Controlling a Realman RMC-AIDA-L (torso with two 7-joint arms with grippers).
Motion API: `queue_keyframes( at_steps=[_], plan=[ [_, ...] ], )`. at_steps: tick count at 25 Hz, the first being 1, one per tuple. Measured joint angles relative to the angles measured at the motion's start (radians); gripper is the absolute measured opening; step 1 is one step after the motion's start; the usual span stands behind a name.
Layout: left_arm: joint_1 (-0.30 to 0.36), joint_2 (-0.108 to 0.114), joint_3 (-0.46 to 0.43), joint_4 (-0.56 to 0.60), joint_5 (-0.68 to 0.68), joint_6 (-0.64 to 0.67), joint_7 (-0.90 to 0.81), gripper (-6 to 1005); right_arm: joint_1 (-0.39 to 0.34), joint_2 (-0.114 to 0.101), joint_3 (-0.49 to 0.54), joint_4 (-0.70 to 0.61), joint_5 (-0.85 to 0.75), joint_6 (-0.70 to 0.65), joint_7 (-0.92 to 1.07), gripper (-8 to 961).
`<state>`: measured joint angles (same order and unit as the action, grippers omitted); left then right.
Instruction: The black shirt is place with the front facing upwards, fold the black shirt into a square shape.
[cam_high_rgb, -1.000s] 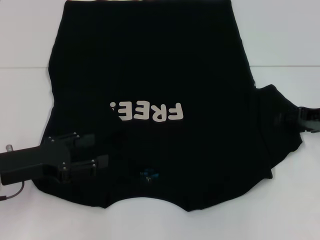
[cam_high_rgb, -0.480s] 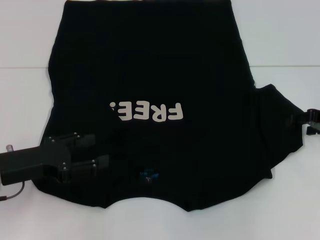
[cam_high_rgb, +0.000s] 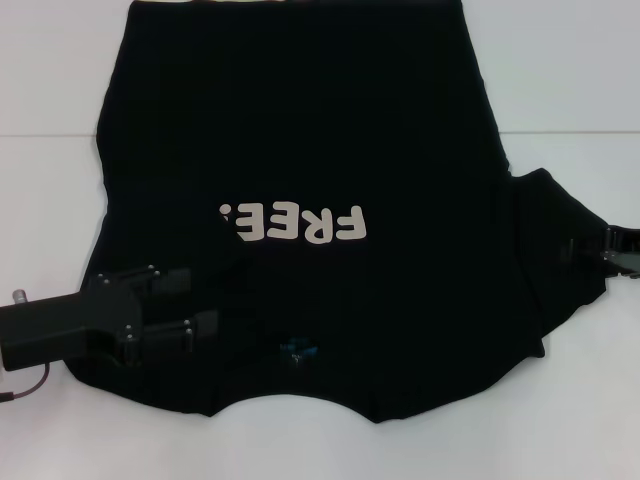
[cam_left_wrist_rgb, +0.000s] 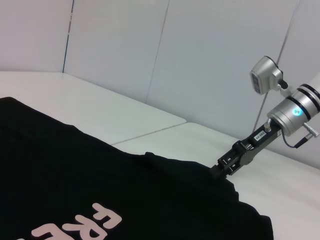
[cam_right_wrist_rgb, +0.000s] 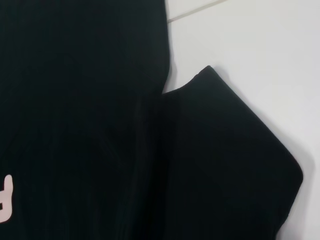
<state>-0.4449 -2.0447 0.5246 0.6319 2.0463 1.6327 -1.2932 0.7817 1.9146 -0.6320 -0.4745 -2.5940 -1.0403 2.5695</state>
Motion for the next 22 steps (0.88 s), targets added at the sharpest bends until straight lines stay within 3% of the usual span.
queue_keyframes(
  at_steps=[7,13,17,22],
  plan=[
    [0.001,0.0,0.0,0.0,0.0,0.003,0.0,764,0.001,-0.001,-0.019,-0.007,-0.009,-0.012,0.0,621],
    [0.002,0.0,0.0,0.0,0.0,0.005,0.0,764,0.003,-0.003,-0.023,-0.002,-0.009,-0.012,0.0,404],
    [0.004,0.0,0.0,0.0,0.0,0.006,0.0,765,0.005,-0.005,-0.025,-0.001,-0.012,-0.013,0.0,128],
    [0.006,0.0,0.0,0.0,0.0,0.005,0.0,765,0.006,-0.005,-0.025,-0.007,-0.017,-0.018,0.001,83]
  ],
)
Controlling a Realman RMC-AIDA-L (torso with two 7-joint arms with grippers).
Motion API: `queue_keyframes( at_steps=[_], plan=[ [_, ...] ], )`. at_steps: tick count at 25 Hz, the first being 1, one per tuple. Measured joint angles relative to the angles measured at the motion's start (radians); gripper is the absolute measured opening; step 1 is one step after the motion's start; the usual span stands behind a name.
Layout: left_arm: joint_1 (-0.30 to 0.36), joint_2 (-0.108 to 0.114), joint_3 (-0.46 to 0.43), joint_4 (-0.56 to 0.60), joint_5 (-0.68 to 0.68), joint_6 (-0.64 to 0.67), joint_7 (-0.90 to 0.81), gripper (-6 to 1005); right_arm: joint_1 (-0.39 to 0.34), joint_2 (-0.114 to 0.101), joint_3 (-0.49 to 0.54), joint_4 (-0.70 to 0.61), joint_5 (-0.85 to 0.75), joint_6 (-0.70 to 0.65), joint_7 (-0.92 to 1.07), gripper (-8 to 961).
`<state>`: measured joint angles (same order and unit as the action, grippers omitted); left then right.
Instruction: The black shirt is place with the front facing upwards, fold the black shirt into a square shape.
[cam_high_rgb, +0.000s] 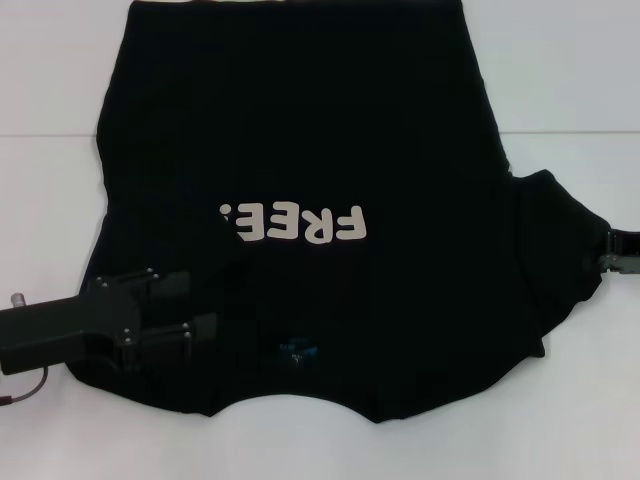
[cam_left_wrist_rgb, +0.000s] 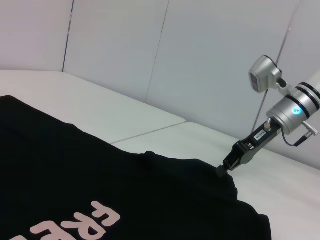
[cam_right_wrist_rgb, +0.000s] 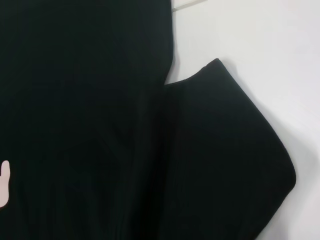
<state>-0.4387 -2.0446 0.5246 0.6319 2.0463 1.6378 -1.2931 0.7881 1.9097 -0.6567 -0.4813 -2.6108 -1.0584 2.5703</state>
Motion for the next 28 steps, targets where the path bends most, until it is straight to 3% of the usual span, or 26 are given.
queue_keyframes(
  at_steps=[5,11,17,22,28],
  plan=[
    [0.0,0.0,-0.002,0.0,0.0,0.0,0.0,765,-0.017,-0.001,0.007,-0.041,0.004,-0.029,-0.002,37],
    [0.0,0.0,0.0,0.0,0.0,0.001,-0.005,765,-0.09,0.005,0.043,-0.156,0.031,-0.088,-0.013,19],
    [-0.001,0.0,0.0,0.0,0.0,0.001,-0.014,765,-0.147,-0.008,0.073,-0.239,0.109,-0.154,-0.044,19],
    [-0.002,0.0,0.001,0.0,0.0,-0.001,-0.02,765,-0.132,-0.006,0.067,-0.269,0.113,-0.168,-0.063,19],
    [-0.004,0.0,0.0,-0.001,0.0,-0.008,-0.022,765,-0.057,0.021,0.007,-0.259,0.108,-0.164,-0.093,20]
  ],
)
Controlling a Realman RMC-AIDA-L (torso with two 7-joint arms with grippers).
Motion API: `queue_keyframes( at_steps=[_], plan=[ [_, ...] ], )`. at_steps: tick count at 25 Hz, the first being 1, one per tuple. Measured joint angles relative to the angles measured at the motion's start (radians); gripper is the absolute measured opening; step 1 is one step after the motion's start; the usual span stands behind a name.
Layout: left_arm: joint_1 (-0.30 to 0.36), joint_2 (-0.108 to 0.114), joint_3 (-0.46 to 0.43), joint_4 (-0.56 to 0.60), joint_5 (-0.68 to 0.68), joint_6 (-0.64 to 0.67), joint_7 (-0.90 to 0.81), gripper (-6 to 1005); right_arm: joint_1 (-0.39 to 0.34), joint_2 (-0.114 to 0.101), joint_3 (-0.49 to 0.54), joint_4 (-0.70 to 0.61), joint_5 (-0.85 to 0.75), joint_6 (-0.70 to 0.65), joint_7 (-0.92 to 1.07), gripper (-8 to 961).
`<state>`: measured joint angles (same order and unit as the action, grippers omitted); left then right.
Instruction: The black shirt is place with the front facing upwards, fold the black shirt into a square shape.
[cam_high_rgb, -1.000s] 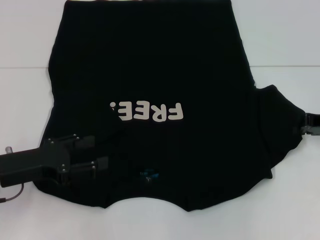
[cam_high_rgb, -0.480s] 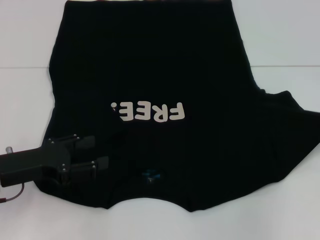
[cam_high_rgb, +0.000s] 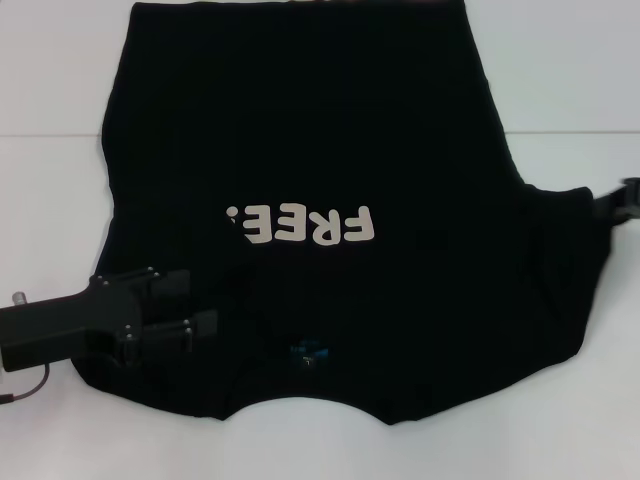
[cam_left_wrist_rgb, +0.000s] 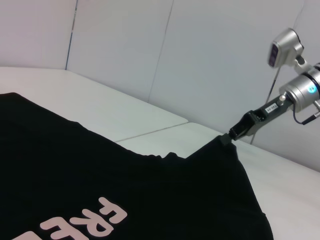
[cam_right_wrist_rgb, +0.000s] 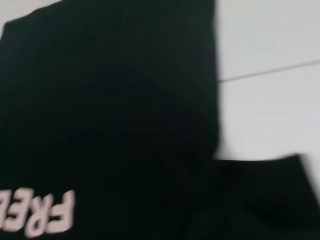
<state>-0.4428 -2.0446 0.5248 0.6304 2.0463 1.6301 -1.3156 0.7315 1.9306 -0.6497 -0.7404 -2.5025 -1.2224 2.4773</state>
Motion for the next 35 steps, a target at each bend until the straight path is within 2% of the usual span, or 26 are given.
queue_keyframes(
  at_steps=[7,11,17,20,23,25,27,29,30,32,35],
  plan=[
    [0.0,0.0,0.0,-0.003,0.0,-0.001,-0.001,765,0.093,0.055,-0.158,0.002,-0.003,0.04,0.005,20],
    [0.001,0.0,0.0,-0.008,0.0,-0.002,-0.001,765,0.121,0.082,-0.21,0.007,-0.001,0.059,-0.015,21],
    [0.003,0.0,0.0,-0.012,0.0,-0.003,-0.001,764,0.129,0.13,-0.219,0.008,0.056,0.057,-0.198,238],
    [0.004,0.0,0.0,-0.012,0.0,-0.003,-0.004,764,0.117,0.131,-0.199,0.011,0.08,0.066,-0.213,343],
    [0.006,0.0,0.0,-0.012,0.0,-0.002,-0.012,764,0.092,0.104,-0.148,0.016,0.079,0.078,-0.15,463],
    [0.006,0.0,0.0,-0.012,0.0,-0.001,-0.013,764,0.077,0.061,-0.129,0.036,0.077,0.065,-0.083,562],
    [0.007,0.001,0.0,-0.012,0.0,0.0,-0.014,764,0.072,0.009,-0.125,0.069,0.076,0.042,-0.023,661],
    [0.007,0.002,0.0,-0.012,0.0,0.0,-0.014,765,0.071,-0.035,-0.125,0.099,0.076,0.015,0.028,697],
    [0.007,0.002,0.0,-0.012,0.0,0.0,-0.014,765,0.07,-0.05,-0.125,0.105,0.075,0.01,0.052,714],
    [0.007,0.003,0.0,-0.012,0.0,0.002,-0.014,765,0.069,-0.063,-0.127,0.107,0.074,0.004,0.084,750],
    [0.005,0.002,0.0,-0.012,0.0,0.005,-0.014,765,0.071,-0.065,-0.132,0.107,0.059,0.008,0.113,804]
  ],
)
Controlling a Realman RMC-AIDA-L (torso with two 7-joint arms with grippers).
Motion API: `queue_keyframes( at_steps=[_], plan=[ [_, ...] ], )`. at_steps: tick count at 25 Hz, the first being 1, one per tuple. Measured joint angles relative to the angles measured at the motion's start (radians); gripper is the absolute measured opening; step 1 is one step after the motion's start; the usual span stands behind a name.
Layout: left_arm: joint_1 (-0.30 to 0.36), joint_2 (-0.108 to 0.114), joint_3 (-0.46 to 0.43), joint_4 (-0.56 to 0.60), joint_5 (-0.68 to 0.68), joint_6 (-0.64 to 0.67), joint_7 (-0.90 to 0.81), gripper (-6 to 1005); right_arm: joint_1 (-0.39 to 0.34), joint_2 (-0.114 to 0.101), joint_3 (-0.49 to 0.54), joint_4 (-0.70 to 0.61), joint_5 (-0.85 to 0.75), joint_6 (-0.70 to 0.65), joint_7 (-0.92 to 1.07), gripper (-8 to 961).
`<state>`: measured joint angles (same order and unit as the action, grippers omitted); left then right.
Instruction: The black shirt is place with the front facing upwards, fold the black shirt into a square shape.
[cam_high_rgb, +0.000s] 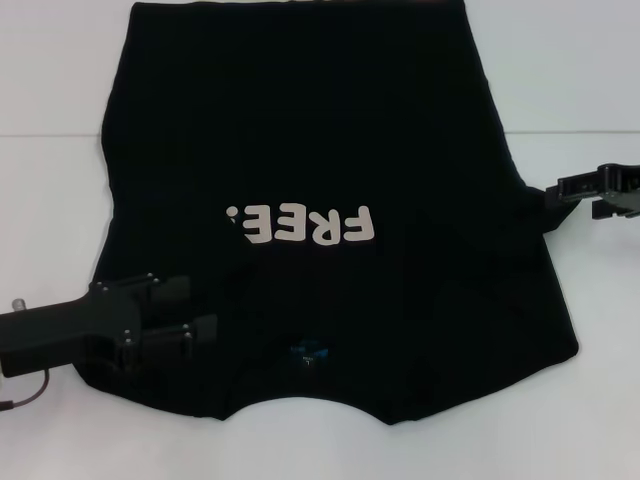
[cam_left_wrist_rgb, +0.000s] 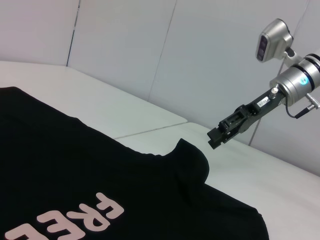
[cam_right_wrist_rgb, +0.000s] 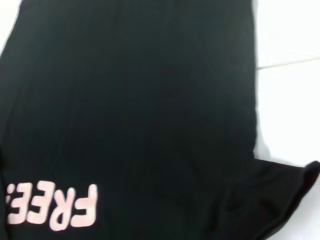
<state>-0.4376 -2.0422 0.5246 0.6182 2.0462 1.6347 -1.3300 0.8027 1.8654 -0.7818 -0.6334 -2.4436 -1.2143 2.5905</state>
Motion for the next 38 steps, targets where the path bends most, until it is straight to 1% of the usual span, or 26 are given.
queue_keyframes(
  at_steps=[3,6,13,17,22,33,38],
  plan=[
    [-0.002,0.0,0.0,0.0,0.0,0.0,0.0,765,0.016,0.008,-0.001,0.014,-0.062,0.024,0.029,857],
    [-0.002,0.0,0.0,0.0,0.0,0.001,0.0,764,0.03,0.015,-0.001,0.04,-0.104,0.055,0.043,854],
    [-0.001,0.0,0.0,0.0,0.0,-0.006,0.004,764,0.045,0.037,-0.002,0.053,-0.106,0.106,0.042,849],
    [-0.003,-0.001,0.0,0.0,0.001,-0.004,0.003,764,0.052,0.04,-0.001,0.067,-0.105,0.13,0.044,850],
    [-0.003,-0.002,0.0,0.0,0.005,-0.004,0.005,765,0.062,0.041,0.002,0.118,-0.103,0.176,0.055,849],
    [-0.005,-0.003,0.0,0.0,0.015,-0.001,0.003,765,0.072,0.054,-0.017,0.134,-0.116,0.234,0.072,719],
    [-0.002,-0.003,0.0,0.0,0.015,0.001,0.005,764,0.073,0.056,-0.018,0.14,-0.117,0.239,0.075,464]
  ],
)
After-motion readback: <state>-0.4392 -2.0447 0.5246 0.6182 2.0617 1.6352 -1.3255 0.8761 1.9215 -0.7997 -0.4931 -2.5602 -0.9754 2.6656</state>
